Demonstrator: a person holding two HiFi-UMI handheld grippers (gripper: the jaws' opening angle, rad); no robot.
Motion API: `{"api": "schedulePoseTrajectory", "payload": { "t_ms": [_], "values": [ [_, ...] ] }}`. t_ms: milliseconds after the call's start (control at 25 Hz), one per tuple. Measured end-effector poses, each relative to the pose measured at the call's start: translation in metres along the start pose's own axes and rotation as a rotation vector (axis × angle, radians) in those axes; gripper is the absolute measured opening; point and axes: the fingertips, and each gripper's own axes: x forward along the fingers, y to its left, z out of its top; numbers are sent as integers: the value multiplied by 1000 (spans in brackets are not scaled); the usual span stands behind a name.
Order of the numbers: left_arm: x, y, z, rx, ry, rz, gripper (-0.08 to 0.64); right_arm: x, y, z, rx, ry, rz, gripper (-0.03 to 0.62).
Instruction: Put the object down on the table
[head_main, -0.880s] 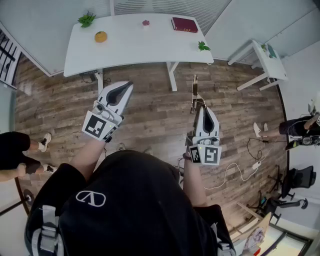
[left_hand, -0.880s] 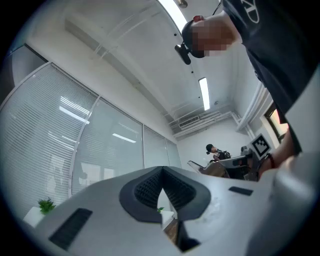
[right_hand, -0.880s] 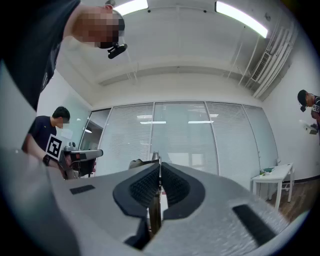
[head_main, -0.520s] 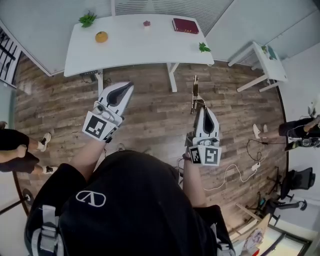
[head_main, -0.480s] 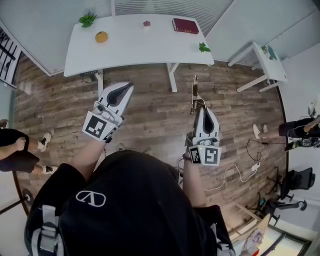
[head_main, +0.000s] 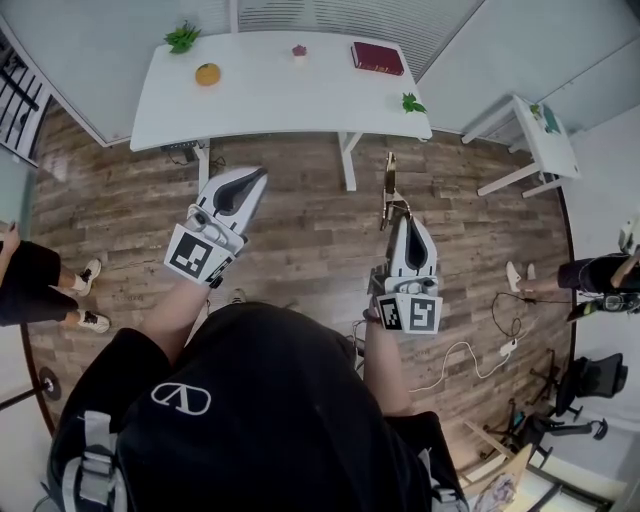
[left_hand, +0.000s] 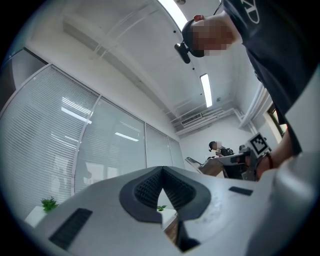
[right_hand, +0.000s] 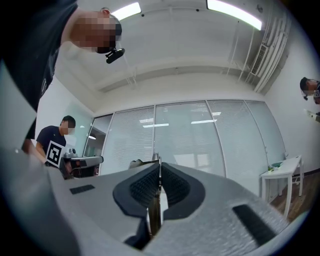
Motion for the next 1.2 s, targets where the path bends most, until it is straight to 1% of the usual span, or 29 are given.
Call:
{"api": "schedulePoseTrajectory", "payload": {
  "t_ms": [320, 520, 760, 1200],
  "values": [
    [23, -17, -14, 15, 14, 58, 5, 13, -35, -11, 32, -18, 63, 11],
    [55, -2, -29, 22, 22, 74, 5, 39, -64, -23, 49, -14, 69, 11],
    [104, 50, -58, 23, 6, 68, 5, 96, -93, -47, 51, -11, 48, 11],
    [230, 196, -114, -21, -19, -4, 5, 271, -128, -86, 28, 20, 6, 11]
  ]
}}
